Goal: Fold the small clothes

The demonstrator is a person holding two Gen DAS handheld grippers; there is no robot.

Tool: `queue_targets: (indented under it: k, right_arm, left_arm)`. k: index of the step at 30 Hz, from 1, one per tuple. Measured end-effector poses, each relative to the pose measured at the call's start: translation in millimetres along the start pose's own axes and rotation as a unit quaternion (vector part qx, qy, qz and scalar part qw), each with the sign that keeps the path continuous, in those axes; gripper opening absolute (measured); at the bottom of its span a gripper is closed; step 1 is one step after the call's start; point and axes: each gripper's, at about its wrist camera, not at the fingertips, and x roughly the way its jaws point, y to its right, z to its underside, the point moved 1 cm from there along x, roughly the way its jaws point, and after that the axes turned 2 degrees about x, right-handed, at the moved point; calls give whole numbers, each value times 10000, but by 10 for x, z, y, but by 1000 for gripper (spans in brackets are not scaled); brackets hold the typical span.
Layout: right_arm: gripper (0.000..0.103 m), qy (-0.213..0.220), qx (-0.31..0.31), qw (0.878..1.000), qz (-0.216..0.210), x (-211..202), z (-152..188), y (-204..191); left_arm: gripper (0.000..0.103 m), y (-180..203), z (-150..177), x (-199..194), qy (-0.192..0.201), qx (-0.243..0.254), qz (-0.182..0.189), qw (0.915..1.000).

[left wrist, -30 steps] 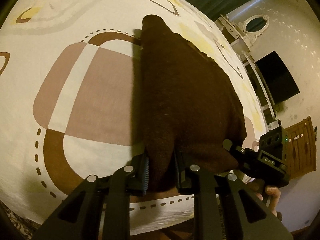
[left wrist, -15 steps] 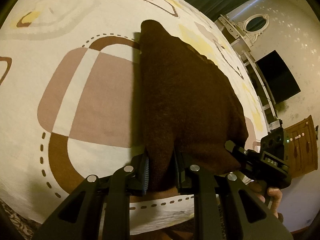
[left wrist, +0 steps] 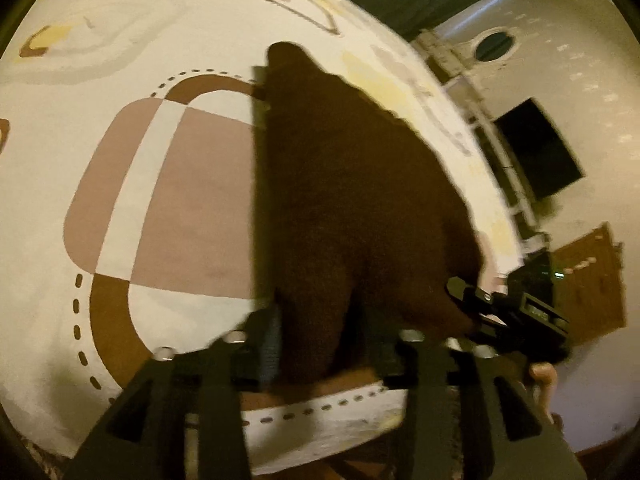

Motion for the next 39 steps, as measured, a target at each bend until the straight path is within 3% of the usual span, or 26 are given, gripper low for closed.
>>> queue_targets:
  k: [1,3,5,8,13,14,15,16,18,28,31,35,39]
  right_arm:
    - [45,36,10,10000,-17,-55,-14,-4]
    - [65,259,-19,9997,2,-226,-80,-20]
    - [71,448,-100,9989,97,-341,-168,-29]
    - [73,514,-41,9986,110,-342,-325,-4]
    - [73,311,-178,9993,43,-17,-581,-61]
    - [70,273,-212,9994,39,45,-613,-84]
    - [50,224,-286,9993,95,99,-625,-112]
    - [37,177,-359,9990,192,143,-638,-126]
    - [26,53,-313,9991,283,218,-669,-77]
    - [27,9,-387,9993,-16,210,-690,-27]
    - [37,-44,-361,9992,-153,119,-674,-17]
    - [63,178,-345,9989,-248,-67,-790,-5]
    - [68,337,-352,9987,-125,-41,-1053,-29]
  left_arm:
    - [57,-34,1,-45,31,22,184,9998]
    - [67,-95,-22,-104,94,-2,333,9994]
    - [69,-191,-105,-88,47,-169,535,9984]
    - [69,-282,-275,60,-62,-454,742,9962]
    - [69,-188,-520,265,-29,-176,577,9982]
    - [69,-168,-543,286,-24,-141,542,9984]
    - [65,-149,-548,305,-15,-87,481,9988]
    - [60,-133,-569,333,5,1,319,9995]
    - [46,-131,-565,380,-4,59,170,9998]
    - [41,-174,-506,343,69,277,120,9995]
    - [42,-184,-540,299,34,277,318,9991]
    - [59,-301,-635,228,91,66,594,9982]
    - [62,-384,-828,274,174,-98,603,9980]
